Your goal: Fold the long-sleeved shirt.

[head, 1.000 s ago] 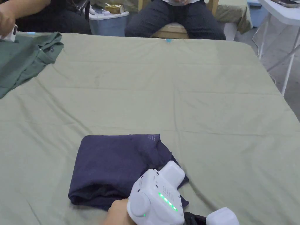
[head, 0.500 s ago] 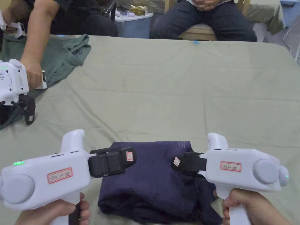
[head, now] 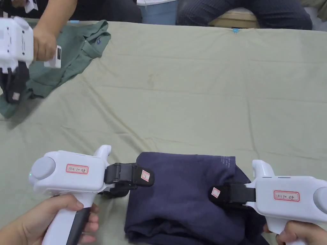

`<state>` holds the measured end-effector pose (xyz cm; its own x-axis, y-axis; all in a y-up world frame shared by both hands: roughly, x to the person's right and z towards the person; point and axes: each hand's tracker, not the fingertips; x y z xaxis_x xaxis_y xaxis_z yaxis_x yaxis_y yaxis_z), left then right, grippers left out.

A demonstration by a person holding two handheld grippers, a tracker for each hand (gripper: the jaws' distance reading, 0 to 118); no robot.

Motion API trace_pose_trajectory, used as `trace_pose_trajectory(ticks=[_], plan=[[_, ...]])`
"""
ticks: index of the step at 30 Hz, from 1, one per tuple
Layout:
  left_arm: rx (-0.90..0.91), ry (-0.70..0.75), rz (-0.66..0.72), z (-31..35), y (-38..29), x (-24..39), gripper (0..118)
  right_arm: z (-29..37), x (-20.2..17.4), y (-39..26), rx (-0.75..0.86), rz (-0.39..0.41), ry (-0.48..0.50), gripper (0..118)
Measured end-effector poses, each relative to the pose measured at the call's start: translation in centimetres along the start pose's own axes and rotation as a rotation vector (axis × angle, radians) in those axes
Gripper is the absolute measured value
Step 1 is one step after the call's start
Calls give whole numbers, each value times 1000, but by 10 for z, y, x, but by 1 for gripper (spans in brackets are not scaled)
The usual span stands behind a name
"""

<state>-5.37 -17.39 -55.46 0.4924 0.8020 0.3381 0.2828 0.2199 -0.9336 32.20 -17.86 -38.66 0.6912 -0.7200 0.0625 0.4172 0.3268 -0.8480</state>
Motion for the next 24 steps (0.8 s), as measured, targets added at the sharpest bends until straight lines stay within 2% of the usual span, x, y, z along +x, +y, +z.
trace_pose_trajectory(ticks=[5, 7, 9, 11, 13, 15, 16, 17, 18, 19, 20, 21, 22, 24], plan=[[-45, -227, 141, -9, 8, -10, 118, -2, 5, -2, 13, 9, 22, 11], [-30, -384, 202, -34, 0, -15, 118, -3, 7, -2, 18, 16, 29, 11], [-24, -432, 231, -51, -4, -7, 118, -3, 4, -4, 26, 29, 24, 11], [-57, -368, 182, -59, 5, -1, 118, -2, 0, -6, 37, 49, 10, 11], [-108, -225, 100, -58, 19, 4, 118, -2, -3, -6, 44, 69, -5, 11], [-159, -177, 29, -63, 11, 24, 118, -1, -7, -8, 49, 69, -17, 11], [-177, -123, 7, -63, 10, 33, 113, 0, -11, -9, 54, 66, -31, 11], [-151, -23, 6, -60, 11, 38, 86, 2, -16, -11, 65, 88, -50, 11], [-120, 83, 27, -52, 12, 38, 29, 3, -19, -13, 76, 121, -65, 11], [-68, 212, 48, -44, 10, 26, 29, 4, -22, -15, 77, 144, -47, 11], [-62, -96, 159, -44, 1, 21, 28, 5, -27, -19, 72, 153, -27, 11], [-74, -53, 138, -42, -5, 22, 27, 5, -32, -21, 75, 167, -36, 11], [-80, -7, 94, -43, -7, 29, 27, 6, -40, -24, 82, 209, -89, 11], [-75, 13, 79, -42, -6, 36, 26, 6, -56, -30, 88, 263, -101, 11]])
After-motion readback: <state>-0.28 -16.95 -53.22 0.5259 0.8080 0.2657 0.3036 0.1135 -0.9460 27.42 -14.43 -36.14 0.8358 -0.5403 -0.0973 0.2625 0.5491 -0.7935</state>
